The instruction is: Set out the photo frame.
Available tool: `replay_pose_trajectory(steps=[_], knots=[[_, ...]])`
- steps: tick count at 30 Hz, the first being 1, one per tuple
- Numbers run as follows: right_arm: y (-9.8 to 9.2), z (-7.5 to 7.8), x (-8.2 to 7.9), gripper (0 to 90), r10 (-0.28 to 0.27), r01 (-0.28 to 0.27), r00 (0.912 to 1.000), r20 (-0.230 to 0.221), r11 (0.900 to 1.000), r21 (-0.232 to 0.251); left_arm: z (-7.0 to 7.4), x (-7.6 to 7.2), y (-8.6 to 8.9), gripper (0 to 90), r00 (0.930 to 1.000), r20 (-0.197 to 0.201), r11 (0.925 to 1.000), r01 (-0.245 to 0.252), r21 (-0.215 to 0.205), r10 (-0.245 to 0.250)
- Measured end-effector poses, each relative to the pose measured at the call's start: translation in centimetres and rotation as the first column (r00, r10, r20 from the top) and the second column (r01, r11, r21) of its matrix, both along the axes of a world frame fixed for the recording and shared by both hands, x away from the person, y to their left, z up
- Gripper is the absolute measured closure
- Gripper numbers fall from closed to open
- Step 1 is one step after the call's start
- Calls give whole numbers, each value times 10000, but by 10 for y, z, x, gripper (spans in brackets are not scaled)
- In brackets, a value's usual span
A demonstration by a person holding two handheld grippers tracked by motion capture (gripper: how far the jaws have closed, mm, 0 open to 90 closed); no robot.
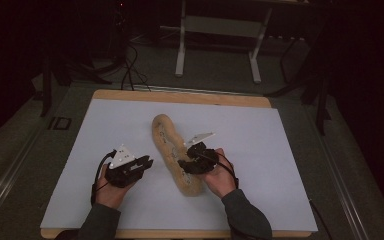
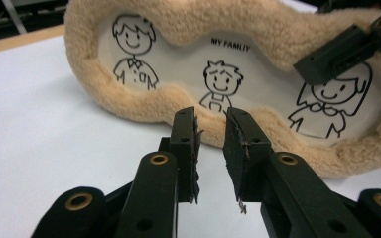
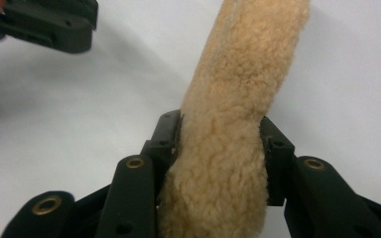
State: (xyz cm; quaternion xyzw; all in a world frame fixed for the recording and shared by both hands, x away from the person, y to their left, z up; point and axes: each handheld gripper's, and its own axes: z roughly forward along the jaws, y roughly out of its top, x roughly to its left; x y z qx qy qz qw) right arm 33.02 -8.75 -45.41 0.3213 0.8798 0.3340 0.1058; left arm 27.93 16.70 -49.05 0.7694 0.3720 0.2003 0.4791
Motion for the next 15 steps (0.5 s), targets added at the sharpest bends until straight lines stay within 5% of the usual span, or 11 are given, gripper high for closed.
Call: replay_pose_trajectory(steps=[15], knots=[[-1, -1, -5, 643, 766, -766, 9963, 378, 9971, -16, 2, 2, 16, 752, 9986, -33, 9981, -522, -316, 522]])
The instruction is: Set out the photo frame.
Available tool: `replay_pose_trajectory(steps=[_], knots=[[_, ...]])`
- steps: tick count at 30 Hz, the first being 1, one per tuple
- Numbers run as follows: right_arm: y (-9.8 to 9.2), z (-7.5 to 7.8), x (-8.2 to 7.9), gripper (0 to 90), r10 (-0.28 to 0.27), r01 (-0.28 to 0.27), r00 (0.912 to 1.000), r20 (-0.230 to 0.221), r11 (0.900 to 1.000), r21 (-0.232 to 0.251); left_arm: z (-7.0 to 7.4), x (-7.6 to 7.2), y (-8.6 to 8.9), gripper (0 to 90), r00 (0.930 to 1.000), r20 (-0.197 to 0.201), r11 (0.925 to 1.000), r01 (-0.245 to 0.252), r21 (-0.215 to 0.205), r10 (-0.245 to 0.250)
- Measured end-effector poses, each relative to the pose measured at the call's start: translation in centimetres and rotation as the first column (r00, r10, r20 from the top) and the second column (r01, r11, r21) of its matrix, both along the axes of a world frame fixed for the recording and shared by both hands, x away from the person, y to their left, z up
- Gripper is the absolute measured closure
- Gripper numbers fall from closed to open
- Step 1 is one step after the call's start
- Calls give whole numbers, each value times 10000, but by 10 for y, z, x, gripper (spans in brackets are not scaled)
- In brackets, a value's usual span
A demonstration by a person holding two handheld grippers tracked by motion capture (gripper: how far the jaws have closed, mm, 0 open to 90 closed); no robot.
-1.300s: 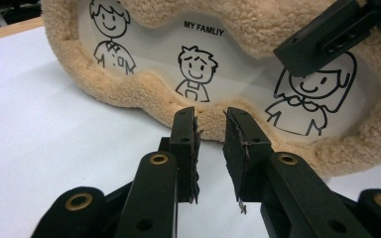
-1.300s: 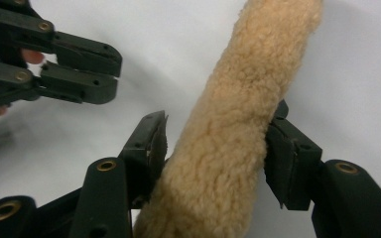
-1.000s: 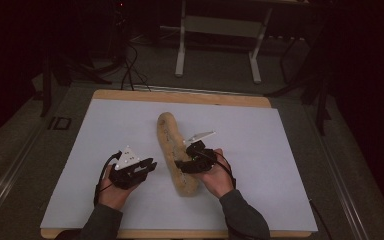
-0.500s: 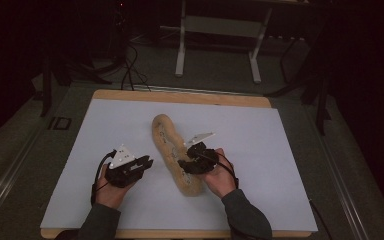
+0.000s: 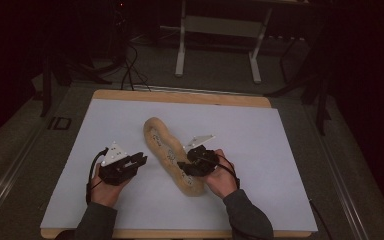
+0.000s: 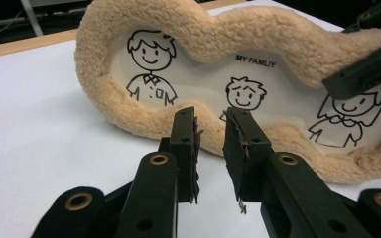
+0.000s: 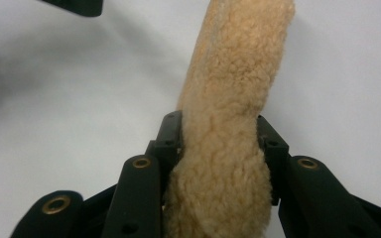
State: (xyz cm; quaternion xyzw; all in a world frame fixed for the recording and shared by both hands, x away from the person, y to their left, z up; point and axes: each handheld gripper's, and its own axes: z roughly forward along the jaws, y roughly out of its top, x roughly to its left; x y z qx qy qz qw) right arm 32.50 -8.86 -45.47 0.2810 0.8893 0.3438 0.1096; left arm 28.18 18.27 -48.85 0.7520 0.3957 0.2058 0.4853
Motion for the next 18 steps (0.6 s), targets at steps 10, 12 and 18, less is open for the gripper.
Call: replay_pose_trajectory(steps=[10, 12, 18], knots=[[4, 0, -4, 647, 637, -635, 9976, 288, 9979, -83, 1, 2, 11, 742, 9995, -37, 9992, -308, -260, 307], [5, 0, -5, 648, 733, -730, 9968, 327, 9973, -89, 1, 2, 14, 742, 9992, -50, 9988, -388, -303, 387], [5, 0, -8, 650, 1169, -1159, 9915, 574, 9931, -197, 0, 4, 22, 741, 9982, -115, 9969, -588, -514, 583]])
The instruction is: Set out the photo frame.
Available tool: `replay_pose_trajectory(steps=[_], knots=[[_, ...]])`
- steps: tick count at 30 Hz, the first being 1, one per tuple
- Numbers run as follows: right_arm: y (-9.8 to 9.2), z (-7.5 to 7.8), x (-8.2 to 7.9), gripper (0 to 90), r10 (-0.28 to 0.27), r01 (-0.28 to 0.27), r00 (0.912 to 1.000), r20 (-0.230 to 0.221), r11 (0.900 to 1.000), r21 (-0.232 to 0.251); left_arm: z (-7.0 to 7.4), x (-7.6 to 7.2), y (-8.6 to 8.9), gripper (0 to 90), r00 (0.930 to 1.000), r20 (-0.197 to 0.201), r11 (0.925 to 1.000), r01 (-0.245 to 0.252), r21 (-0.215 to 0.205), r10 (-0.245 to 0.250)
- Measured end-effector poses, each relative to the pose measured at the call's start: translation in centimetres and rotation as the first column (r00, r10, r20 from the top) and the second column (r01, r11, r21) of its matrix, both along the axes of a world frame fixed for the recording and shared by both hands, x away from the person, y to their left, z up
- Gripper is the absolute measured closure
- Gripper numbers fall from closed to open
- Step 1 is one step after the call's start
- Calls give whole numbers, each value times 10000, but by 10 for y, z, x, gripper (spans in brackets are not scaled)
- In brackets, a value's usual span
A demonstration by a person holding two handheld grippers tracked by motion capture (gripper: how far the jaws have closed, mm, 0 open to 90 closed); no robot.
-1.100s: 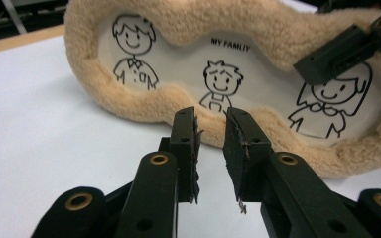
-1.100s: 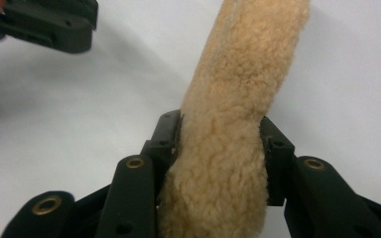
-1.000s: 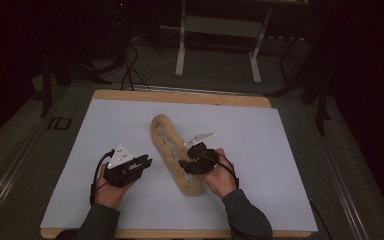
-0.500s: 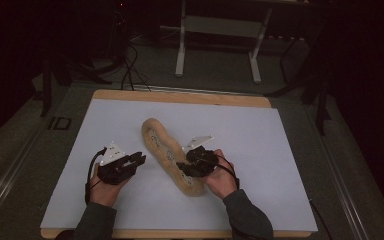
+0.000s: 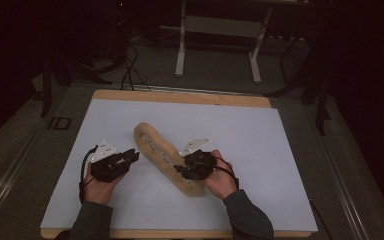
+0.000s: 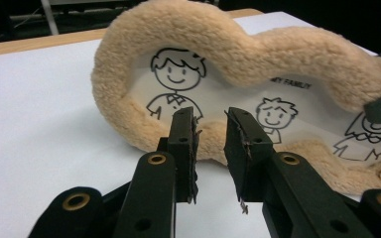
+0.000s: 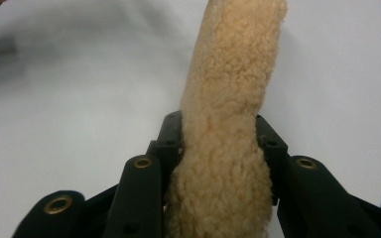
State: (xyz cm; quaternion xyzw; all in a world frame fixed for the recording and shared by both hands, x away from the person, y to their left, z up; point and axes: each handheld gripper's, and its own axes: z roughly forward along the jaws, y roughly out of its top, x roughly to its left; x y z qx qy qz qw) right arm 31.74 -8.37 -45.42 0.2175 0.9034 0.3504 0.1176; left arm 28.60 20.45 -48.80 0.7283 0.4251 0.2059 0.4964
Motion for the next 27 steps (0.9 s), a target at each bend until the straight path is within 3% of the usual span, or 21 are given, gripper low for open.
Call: replay_pose_trajectory(steps=[12, 27], knots=[[1, 0, -3, 653, 605, -602, 9979, 229, 9981, -133, -1, 3, 14, 717, 9989, -125, 9988, -448, -177, 446], [-1, 2, -6, 657, 1415, -1407, 9897, 194, 9893, -379, -7, 7, 16, 659, 9954, -291, 9954, -902, 313, 911]])
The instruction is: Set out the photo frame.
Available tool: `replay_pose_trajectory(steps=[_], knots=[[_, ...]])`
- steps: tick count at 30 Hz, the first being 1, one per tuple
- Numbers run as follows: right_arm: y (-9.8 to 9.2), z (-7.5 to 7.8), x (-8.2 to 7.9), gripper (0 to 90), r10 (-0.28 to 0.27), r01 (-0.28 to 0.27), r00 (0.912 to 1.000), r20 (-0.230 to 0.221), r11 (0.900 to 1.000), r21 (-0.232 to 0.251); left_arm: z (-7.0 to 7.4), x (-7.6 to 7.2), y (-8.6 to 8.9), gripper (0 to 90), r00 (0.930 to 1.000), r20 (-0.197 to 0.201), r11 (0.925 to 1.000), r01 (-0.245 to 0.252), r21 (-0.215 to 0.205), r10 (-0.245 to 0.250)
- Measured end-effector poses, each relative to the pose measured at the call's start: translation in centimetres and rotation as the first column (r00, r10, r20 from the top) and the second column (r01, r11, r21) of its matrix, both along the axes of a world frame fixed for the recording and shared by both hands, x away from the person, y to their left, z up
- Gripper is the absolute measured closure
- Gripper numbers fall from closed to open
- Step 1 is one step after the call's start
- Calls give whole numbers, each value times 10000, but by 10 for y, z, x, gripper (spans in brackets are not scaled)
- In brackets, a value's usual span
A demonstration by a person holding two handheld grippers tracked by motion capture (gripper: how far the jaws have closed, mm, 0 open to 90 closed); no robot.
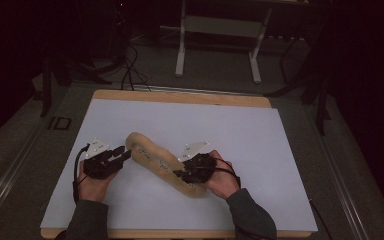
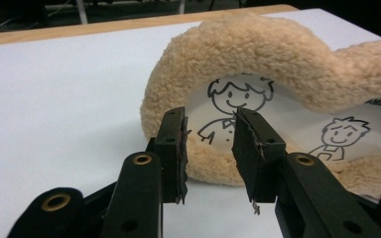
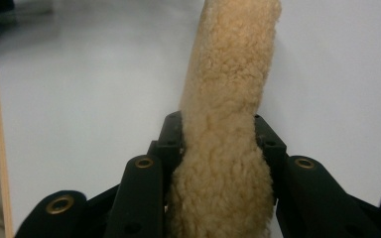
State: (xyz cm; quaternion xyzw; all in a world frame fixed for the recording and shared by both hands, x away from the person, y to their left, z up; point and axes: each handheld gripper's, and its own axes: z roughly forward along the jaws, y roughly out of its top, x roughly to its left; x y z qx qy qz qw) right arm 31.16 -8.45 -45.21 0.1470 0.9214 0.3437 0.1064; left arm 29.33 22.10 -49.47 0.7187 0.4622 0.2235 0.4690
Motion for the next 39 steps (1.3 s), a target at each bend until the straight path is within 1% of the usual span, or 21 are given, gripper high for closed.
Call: replay_pose_trajectory(steps=[3, 6, 8, 9, 10, 12, 15, 16, 18, 19, 20, 21, 22, 24, 27, 31, 33, 37, 39], knots=[[0, 0, -1, 657, 165, -165, 9999, 22, 9999, -29, -2, 2, -2, 626, 9998, -66, 9991, -193, 377, 196], [-1, 0, -1, 657, 300, -300, 9996, 11, 9995, -60, -3, 3, -2, 575, 9983, -114, 9969, -560, 554, 567], [-2, 1, -1, 657, 387, -388, 9992, -11, 9992, -76, -5, 5, 0, 550, 9982, -114, 9974, -588, 409, 593], [-3, 1, -1, 657, 427, -427, 9991, -21, 9991, -85, -6, 6, 0, 541, 9980, -90, 9972, -615, 421, 620], [-3, 1, -1, 657, 471, -471, 9989, -37, 9989, -85, -7, 8, -1, 527, 9976, -112, 9964, -678, 510, 684], [-4, 1, -1, 657, 573, -574, 9983, -71, 9983, -75, -10, 11, -2, 522, 9976, -233, 9963, -645, 576, 659], [-5, 1, -1, 656, 744, -745, 9972, -87, 9972, -58, -11, 13, -6, 521, 9980, -194, 9946, -591, 857, 609], [-6, 1, -1, 657, 837, -837, 9965, -83, 9965, -44, -11, 13, -7, 522, 9981, -176, 9945, -570, 882, 587], [-7, 1, -2, 656, 1003, -1004, 9949, -131, 9949, -60, -12, 14, -8, 545, 9989, -134, 9948, -433, 917, 447], [-7, 1, -2, 656, 987, -988, 9950, -136, 9951, -95, -13, 14, -8, 569, 9990, -85, 9936, -425, 1050, 437], [-8, 1, -1, 655, 984, -985, 9950, -172, 9951, -53, -13, 14, -9, 617, 9985, -25, 9914, -539, 1189, 546], [-9, 0, 0, 654, 979, -980, 9949, -221, 9952, -8, -13, 14, -8, 671, 9984, 1, 9910, -568, 1209, 572], [-10, 0, 1, 653, 1009, -1008, 9946, -247, 9949, 60, -13, 13, -7, 685, 9984, -16, 9912, -557, 1201, 563], [-10, -1, 0, 642, 1006, -1002, 9943, -352, 9949, 120, -13, 13, -9, 703, 9982, 32, 9876, -593, 1454, 594], [-9, -1, -2, 595, 791, -784, 9962, -376, 9967, 186, -13, 12, -10, 714, 9978, 53, 9859, -657, 1539, 657], [-14, -2, -5, 498, 75, -55, 9993, -365, 9985, 548, -13, 12, -10, 717, 9976, 39, 9855, -688, 1551, 690], [-17, -5, -7, 463, -274, 291, 9991, -318, 9981, 542, -14, 12, -10, 718, 9975, 30, 9857, -705, 1529, 708], [-24, -9, -10, 437, -763, 800, 9958, -514, 9940, 744, -13, 12, -10, 718, 9972, 2, 9859, -737, 1503, 746], [-27, -11, -12, 437, -973, 1012, 9938, -545, 9921, 742, -13, 12, -10, 718, 9971, -14, 9863, -756, 1465, 766]])
